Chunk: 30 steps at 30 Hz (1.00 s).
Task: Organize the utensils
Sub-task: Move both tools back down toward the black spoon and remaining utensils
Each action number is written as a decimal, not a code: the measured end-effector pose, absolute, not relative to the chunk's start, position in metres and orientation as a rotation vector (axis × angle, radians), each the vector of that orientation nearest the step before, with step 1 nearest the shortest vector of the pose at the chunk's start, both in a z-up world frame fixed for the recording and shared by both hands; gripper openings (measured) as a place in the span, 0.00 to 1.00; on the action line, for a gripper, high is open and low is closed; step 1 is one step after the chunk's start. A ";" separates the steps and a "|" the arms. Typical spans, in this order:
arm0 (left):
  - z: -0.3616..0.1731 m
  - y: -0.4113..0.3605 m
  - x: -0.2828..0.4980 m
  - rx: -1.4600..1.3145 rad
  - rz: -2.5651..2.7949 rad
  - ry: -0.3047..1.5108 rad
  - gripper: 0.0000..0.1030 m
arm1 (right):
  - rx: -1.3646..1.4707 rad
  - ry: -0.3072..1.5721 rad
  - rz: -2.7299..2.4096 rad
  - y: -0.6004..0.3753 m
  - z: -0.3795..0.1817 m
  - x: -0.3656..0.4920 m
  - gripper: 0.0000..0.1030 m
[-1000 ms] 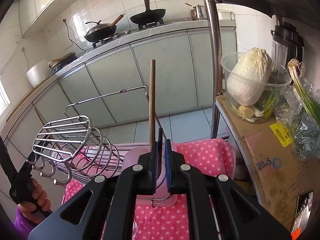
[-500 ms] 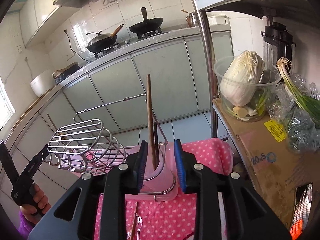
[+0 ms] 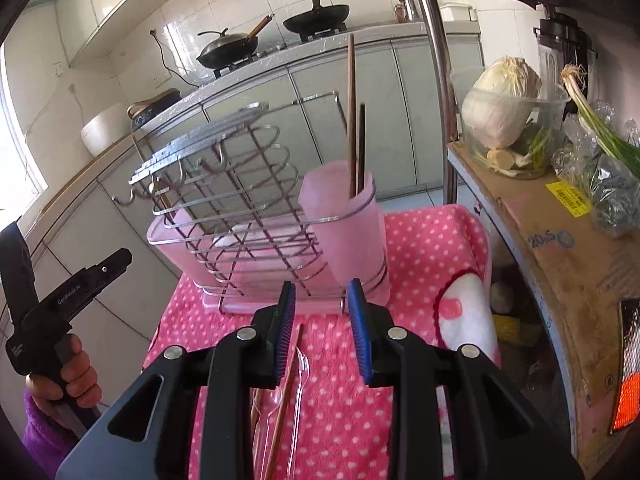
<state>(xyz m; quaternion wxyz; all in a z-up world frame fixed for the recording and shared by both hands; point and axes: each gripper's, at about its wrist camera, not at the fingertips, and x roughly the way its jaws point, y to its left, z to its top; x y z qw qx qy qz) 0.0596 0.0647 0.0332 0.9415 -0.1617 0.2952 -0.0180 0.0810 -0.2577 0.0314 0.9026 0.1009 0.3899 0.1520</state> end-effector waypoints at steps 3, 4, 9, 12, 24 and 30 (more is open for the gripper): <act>0.015 0.058 0.058 -0.334 -0.056 0.675 0.28 | 0.222 0.859 0.320 -0.254 0.012 0.076 0.27; 0.008 0.057 0.058 -0.340 -0.066 0.708 0.28 | 0.226 0.874 0.319 -0.254 0.005 0.074 0.27; -0.028 0.046 0.061 -0.354 -0.106 0.849 0.28 | 0.238 0.941 0.319 -0.254 -0.021 0.068 0.27; -0.045 0.040 0.064 -0.363 -0.122 0.919 0.28 | 0.246 0.966 0.322 -0.254 -0.030 0.066 0.27; -0.087 0.022 0.076 -0.411 -0.166 1.146 0.26 | 0.270 1.042 0.347 -0.253 -0.055 0.066 0.27; -0.100 0.014 0.097 -0.436 -0.169 1.224 0.23 | 0.292 1.059 0.353 -0.255 -0.060 0.068 0.27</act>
